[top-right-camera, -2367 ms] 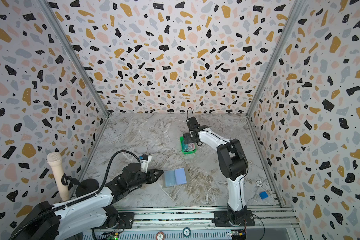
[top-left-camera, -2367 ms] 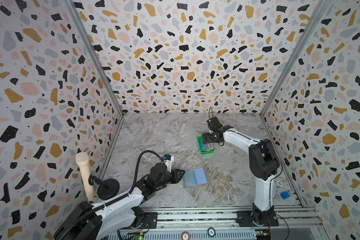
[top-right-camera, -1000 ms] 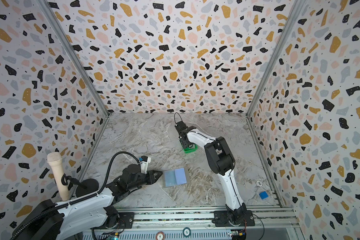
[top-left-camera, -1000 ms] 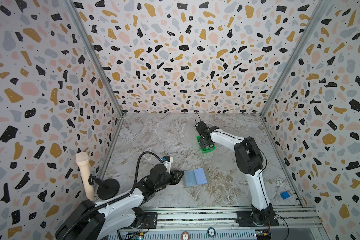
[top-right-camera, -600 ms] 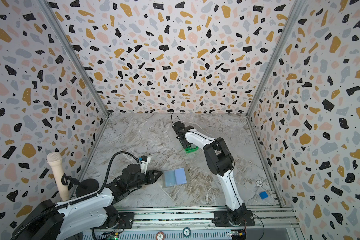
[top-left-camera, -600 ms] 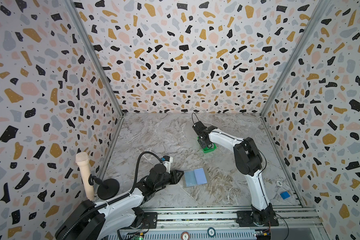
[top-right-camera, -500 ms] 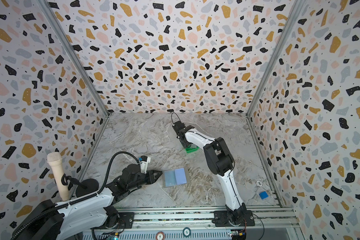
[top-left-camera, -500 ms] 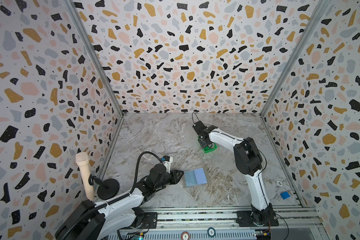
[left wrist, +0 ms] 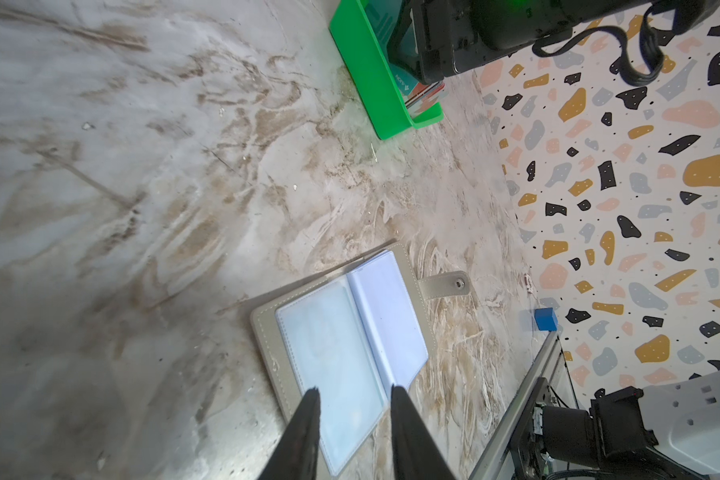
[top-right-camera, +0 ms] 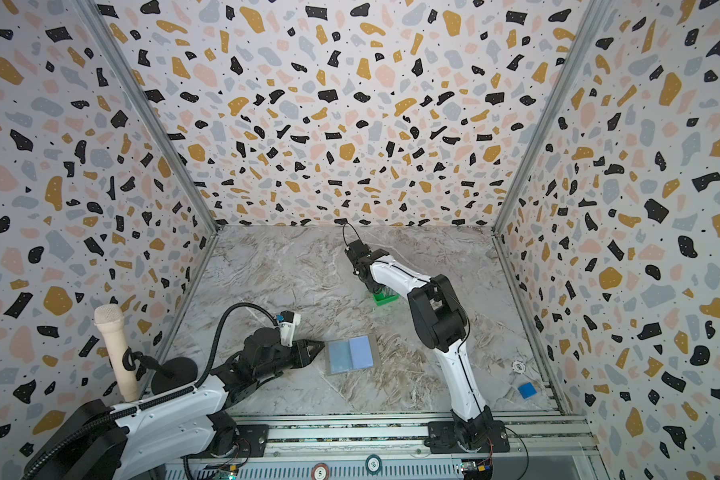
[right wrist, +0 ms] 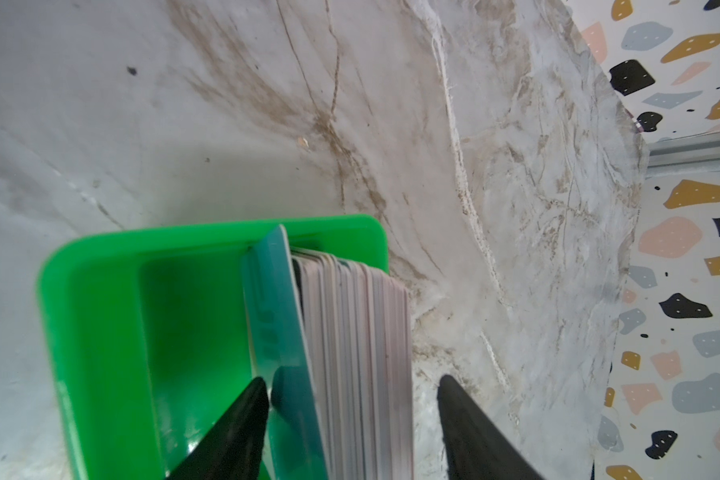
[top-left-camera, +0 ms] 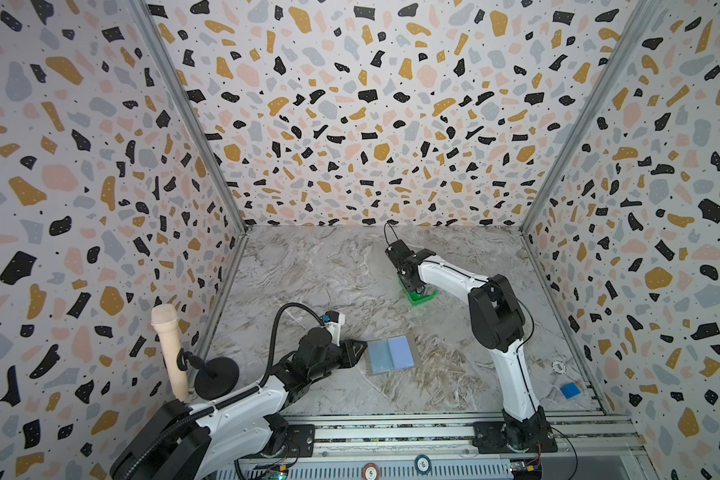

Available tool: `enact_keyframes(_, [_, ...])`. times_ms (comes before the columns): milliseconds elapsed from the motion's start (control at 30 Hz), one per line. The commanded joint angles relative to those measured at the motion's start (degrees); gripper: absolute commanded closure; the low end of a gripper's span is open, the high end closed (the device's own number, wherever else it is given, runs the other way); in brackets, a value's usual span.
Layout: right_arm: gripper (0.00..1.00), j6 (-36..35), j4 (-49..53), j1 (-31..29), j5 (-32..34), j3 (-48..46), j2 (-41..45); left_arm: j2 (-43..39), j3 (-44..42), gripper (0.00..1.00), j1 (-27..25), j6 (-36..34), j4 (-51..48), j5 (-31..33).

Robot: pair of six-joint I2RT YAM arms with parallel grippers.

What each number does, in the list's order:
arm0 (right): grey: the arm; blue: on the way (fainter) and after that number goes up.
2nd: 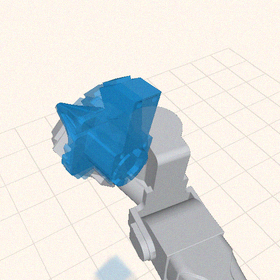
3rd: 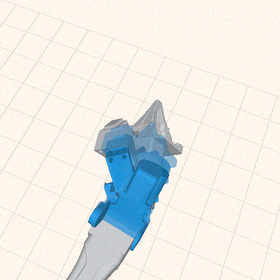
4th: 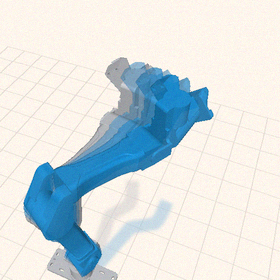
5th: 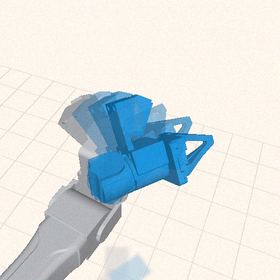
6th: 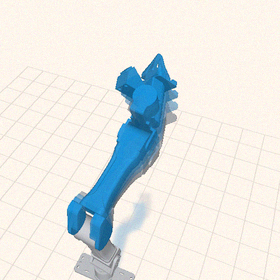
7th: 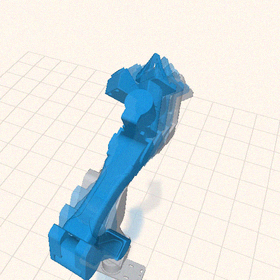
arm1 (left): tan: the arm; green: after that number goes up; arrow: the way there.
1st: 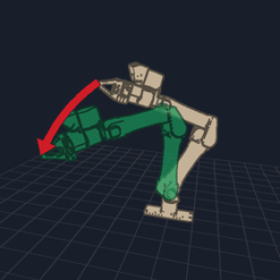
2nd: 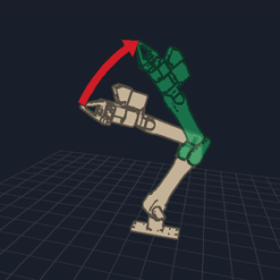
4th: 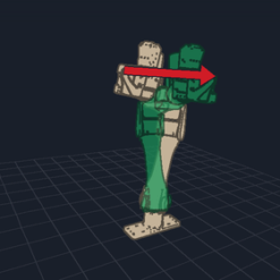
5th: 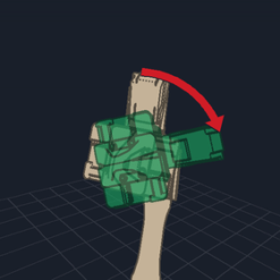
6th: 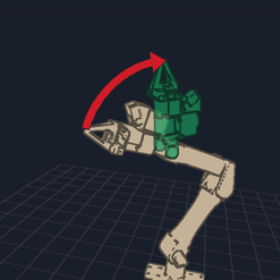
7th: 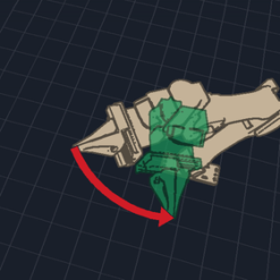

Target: Put the credit cards into the card holder

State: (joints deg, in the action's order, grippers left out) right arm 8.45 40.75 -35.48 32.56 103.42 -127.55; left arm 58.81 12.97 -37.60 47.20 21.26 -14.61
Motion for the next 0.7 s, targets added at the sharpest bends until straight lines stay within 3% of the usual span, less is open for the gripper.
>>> enact_keyframes(0, [0.36, -0.10, 1.96, 0.13, 0.51, 2.05, 2.76, 0.04, -0.58, 0.69, 0.34, -0.16, 2.83, -0.95])
enact_keyframes(133, [0.39, -0.33, 2.05, 0.24, 0.49, 2.38, 2.76, 0.25, -0.49, 0.69, 0.38, -0.15, 2.92, -0.94])
enact_keyframes(667, [0.65, -0.45, 2.65, 0.13, 0.23, 3.05, 2.17, 0.87, -0.58, 0.69, 0.43, 0.10, 3.62, -1.16])
